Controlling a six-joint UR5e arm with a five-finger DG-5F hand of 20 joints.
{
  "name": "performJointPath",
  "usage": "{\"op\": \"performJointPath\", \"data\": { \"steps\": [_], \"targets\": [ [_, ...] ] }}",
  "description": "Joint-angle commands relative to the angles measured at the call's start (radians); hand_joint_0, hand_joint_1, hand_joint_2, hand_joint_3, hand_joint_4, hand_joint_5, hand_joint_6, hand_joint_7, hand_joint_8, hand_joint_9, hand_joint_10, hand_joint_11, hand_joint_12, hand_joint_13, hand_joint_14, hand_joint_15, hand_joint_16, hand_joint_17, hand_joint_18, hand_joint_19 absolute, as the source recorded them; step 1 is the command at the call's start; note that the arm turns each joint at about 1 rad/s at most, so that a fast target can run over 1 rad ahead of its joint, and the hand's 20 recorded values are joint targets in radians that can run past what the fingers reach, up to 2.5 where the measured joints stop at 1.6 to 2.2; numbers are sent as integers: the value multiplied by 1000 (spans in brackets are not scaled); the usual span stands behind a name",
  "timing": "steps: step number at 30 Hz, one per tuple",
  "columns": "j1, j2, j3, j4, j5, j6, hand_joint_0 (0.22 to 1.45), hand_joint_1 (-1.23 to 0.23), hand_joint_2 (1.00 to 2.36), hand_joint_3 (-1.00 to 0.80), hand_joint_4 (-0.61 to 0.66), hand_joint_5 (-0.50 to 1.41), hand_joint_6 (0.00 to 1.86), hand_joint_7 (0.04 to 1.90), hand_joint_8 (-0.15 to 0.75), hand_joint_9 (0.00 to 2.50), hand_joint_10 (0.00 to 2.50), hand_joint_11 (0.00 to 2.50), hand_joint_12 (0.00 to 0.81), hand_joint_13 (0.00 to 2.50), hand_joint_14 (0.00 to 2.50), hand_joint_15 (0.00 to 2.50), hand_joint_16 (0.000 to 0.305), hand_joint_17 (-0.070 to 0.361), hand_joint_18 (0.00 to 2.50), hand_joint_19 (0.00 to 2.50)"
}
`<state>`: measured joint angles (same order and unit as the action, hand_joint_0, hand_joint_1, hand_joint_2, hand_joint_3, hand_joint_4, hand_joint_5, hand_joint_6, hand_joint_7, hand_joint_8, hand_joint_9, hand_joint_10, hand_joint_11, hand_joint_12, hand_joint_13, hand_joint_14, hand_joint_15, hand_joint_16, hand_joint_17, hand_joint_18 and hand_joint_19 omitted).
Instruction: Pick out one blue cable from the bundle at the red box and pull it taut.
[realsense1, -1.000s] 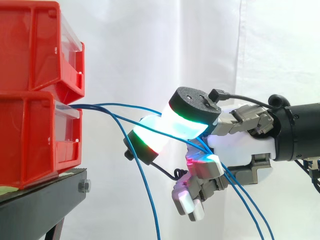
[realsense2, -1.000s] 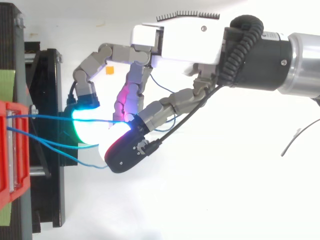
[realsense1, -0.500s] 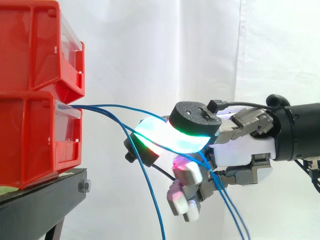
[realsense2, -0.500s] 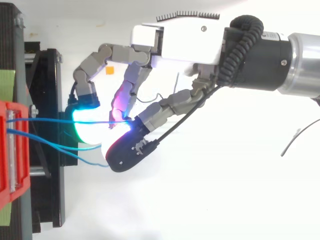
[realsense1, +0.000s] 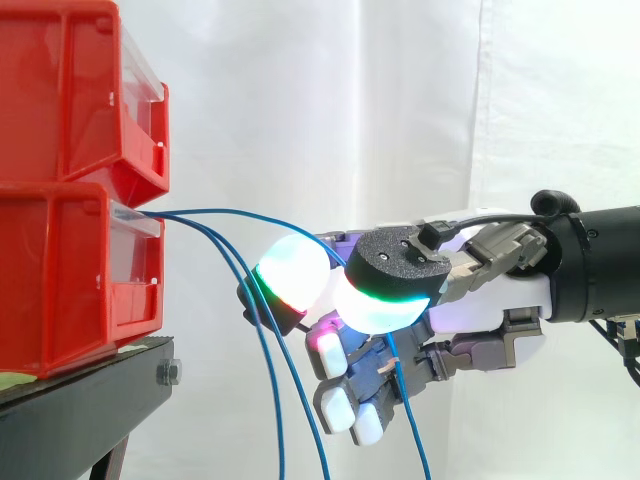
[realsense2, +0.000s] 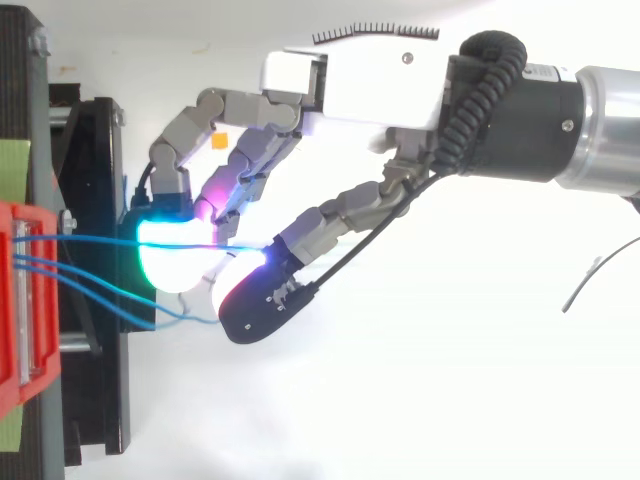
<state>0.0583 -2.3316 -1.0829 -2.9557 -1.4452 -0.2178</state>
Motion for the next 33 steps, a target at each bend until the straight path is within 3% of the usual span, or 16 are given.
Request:
{"op": "performJointPath", "data": {
  "steps": [1, 3, 8, 10, 11, 15, 18, 22, 29, 33],
  "targets": [
    [0, 0, 1, 1, 0, 0, 605, -929, 1000, -500, -225, -208, 904, 783, 157, 988, 27, 762, 303, 848, 21, 508, 47, 106, 710, 645],
    [0, 0, 0, 0, 0, 0, 522, -876, 1000, -500, -199, -182, 888, 771, 178, 1073, 27, 735, 322, 891, 20, 517, 50, 111, 736, 672],
    [0, 0, 0, 1, 0, 0, 452, -825, 1000, -500, -187, -168, 878, 741, 203, 1118, 23, 717, 352, 928, 19, 506, 55, 123, 779, 667],
    [0, 0, 0, 1, 0, -2, 421, -725, 1000, -500, -164, -163, 866, 720, 216, 1129, 25, 710, 362, 941, 19, 508, 58, 131, 805, 671],
    [0, 0, 0, 1, 0, -2, 430, -609, 1000, -500, -167, -160, 856, 721, 221, 1140, 25, 698, 366, 951, 19, 507, 58, 131, 801, 672],
    [0, 0, 0, 1, 0, -2, 485, -380, 1000, -500, -194, -149, 817, 805, 205, 1159, 24, 678, 356, 952, 20, 527, 55, 123, 783, 720],
    [0, 0, 0, 1, 2, -2, 537, -304, 1000, -500, -200, -147, 806, 847, 198, 1157, 27, 706, 346, 948, 22, 537, 51, 115, 753, 739],
    [0, 0, 0, 1, 2, -2, 578, -370, 1000, -500, -182, -145, 806, 877, 195, 1159, 29, 701, 344, 944, 22, 537, 50, 112, 736, 759],
    [0, 0, 0, 1, 2, -2, 572, -575, 1014, -338, -79, -157, 855, 895, 219, 1134, 28, 735, 359, 952, 21, 556, 52, 118, 738, 750],
    [0, 0, 0, 1, 2, -2, 578, -629, 1015, -332, -55, -164, 879, 835, 222, 1107, 29, 751, 359, 944, 21, 556, 53, 119, 738, 748]
  ]
}}
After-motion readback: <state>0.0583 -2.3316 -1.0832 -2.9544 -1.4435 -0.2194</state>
